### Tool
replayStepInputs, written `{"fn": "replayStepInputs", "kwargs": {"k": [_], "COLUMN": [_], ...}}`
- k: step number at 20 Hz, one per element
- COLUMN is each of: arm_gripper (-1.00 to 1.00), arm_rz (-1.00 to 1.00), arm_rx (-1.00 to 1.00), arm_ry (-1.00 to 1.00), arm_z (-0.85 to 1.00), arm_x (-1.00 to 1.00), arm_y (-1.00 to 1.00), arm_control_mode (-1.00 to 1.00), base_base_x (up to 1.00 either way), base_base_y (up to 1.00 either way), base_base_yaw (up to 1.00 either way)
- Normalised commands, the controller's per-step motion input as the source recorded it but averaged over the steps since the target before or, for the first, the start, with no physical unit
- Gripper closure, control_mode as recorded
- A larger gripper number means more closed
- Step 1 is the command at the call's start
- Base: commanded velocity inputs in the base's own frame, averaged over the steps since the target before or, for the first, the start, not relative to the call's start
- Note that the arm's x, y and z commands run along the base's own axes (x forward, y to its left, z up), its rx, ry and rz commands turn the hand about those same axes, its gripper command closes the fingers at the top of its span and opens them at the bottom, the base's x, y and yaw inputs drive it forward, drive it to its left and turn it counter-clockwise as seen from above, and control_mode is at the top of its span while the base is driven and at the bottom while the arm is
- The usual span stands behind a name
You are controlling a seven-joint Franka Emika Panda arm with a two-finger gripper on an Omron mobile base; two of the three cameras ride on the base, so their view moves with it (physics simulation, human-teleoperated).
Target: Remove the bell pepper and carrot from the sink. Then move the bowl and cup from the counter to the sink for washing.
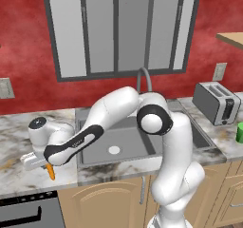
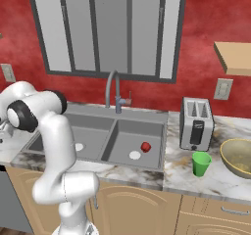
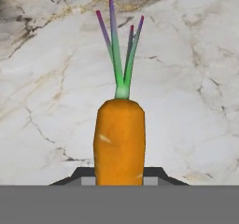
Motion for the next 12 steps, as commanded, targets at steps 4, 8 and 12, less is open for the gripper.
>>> {"fn": "replayStepInputs", "kwargs": {"k": [4,8,12], "arm_gripper": [1.0,1.0,1.0], "arm_rz": [-0.06,-0.05,-0.05], "arm_rx": [0.0,0.0,0.0], "arm_ry": [0.04,0.02,0.0], "arm_z": [-0.18,-0.16,-0.17], "arm_x": [0.07,0.06,0.04], "arm_y": [0.0,0.0,0.0], "arm_control_mode": [-1.0,-1.0,-1.0], "base_base_x": [0.0,0.0,0.0], "base_base_y": [0.0,0.0,0.0], "base_base_yaw": [0.0,0.0,0.0]}}
